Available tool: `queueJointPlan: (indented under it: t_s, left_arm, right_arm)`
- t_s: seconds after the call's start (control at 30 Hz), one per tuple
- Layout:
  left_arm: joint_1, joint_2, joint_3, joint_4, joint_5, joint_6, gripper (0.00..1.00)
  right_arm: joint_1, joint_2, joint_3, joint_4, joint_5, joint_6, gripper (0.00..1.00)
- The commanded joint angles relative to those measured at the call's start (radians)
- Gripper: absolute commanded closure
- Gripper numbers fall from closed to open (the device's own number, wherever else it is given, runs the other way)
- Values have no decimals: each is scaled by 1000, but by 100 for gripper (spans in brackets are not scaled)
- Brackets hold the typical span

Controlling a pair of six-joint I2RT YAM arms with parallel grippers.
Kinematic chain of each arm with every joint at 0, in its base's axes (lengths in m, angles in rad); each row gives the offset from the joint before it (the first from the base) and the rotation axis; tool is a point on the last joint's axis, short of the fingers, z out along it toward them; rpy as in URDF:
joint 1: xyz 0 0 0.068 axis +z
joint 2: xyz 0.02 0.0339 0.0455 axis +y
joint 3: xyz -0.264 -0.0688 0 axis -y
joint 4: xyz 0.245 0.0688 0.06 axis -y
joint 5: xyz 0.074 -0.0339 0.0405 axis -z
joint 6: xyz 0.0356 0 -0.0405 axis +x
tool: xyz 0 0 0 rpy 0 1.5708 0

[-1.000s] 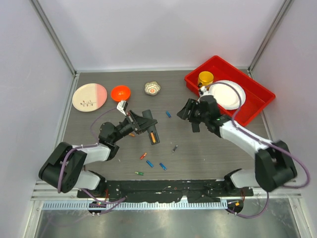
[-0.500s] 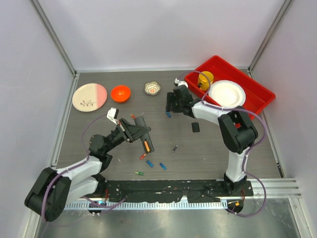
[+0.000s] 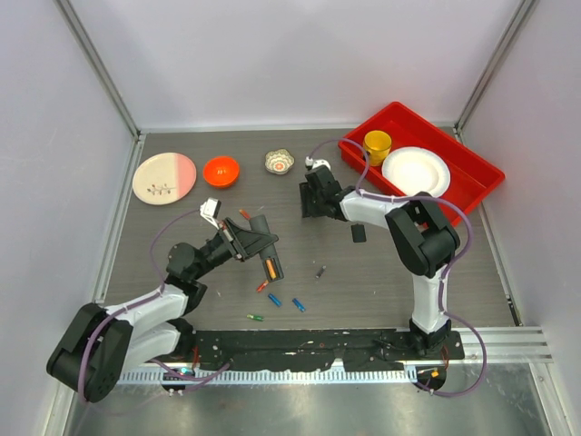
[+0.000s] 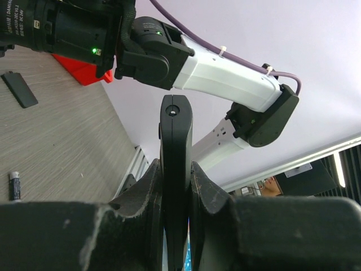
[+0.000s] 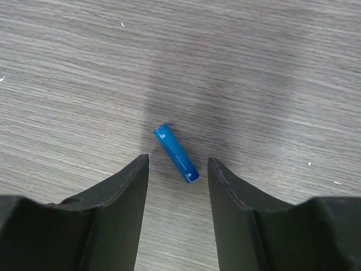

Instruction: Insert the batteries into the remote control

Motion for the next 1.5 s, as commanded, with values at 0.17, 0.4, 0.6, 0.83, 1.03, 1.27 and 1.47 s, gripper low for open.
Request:
queueJointPlan:
  t_s: [0.17,0.4,0.6,0.83,1.03,1.27,1.47]
  left_arm:
    - [4,25,33,82,16,-1,100]
    - [5,43,31,104,22,-7,100]
    - [5,48,30,107,24,-9,100]
    - [4,58,30,110,24,-12,100]
    - [4,87,42,121,-14,-16,100]
    - [-5,166,84,168,-47,-6,100]
    - [-30,285,102,246,-86,-3,100]
  right_arm:
    - [14,7,3,-23,66,-49,58]
    - [21,1,-20,-22,80,-23,77]
    - [31,8,-11,-28,87,-32,77]
    - [31,50,33,-87,122,-11,99]
    - [47,-256,-97,-80,141,75,99]
    - [238,-694,-108,-378,93,121,99]
    - [297,-851,-27,-558,-178,184,99]
